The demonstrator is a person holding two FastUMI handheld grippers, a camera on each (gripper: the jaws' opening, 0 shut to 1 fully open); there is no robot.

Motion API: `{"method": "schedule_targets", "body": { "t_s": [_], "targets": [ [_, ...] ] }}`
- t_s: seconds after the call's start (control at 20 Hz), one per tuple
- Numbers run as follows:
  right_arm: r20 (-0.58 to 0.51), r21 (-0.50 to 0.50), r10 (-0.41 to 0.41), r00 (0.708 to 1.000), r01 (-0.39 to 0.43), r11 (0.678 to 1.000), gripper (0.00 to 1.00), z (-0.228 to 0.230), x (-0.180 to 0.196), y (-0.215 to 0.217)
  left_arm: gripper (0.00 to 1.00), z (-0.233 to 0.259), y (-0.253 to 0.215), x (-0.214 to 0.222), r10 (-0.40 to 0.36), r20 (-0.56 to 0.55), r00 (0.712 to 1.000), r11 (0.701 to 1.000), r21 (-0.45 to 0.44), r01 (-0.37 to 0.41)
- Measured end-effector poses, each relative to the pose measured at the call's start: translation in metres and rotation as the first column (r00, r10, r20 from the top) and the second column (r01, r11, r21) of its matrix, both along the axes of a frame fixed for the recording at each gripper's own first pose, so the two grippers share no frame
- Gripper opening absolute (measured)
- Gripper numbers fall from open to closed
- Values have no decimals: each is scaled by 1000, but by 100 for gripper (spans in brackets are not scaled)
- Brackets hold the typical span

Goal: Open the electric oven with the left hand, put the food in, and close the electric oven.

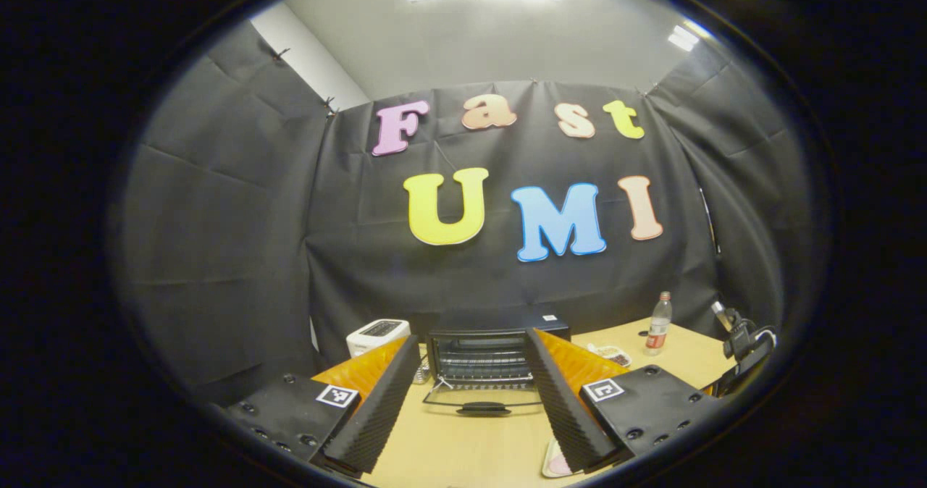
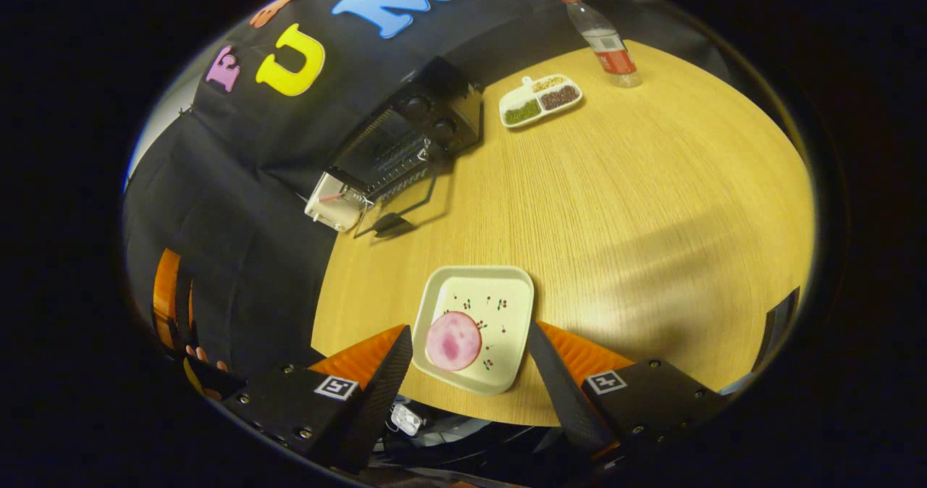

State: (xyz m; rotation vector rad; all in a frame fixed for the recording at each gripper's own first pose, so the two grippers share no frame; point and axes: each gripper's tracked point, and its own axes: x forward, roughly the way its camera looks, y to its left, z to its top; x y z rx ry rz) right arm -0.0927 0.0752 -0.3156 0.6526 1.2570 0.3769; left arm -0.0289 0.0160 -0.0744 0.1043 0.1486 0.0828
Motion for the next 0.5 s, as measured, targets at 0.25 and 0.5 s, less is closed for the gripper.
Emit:
{"method": "schedule_targets", "body": {
  "t_s": [0.25, 0.5],
  "targets": [
    [-119, -16, 26, 993, -29, 999, 97, -29, -13, 0, 100, 1, 32, -3, 75, 6, 997, 997, 1, -75],
    [-184, -17, 26, 983, -30, 999, 77, -45, -10, 2, 100, 4, 62, -5, 146, 14, 989, 989, 5, -146]
  ]
}}
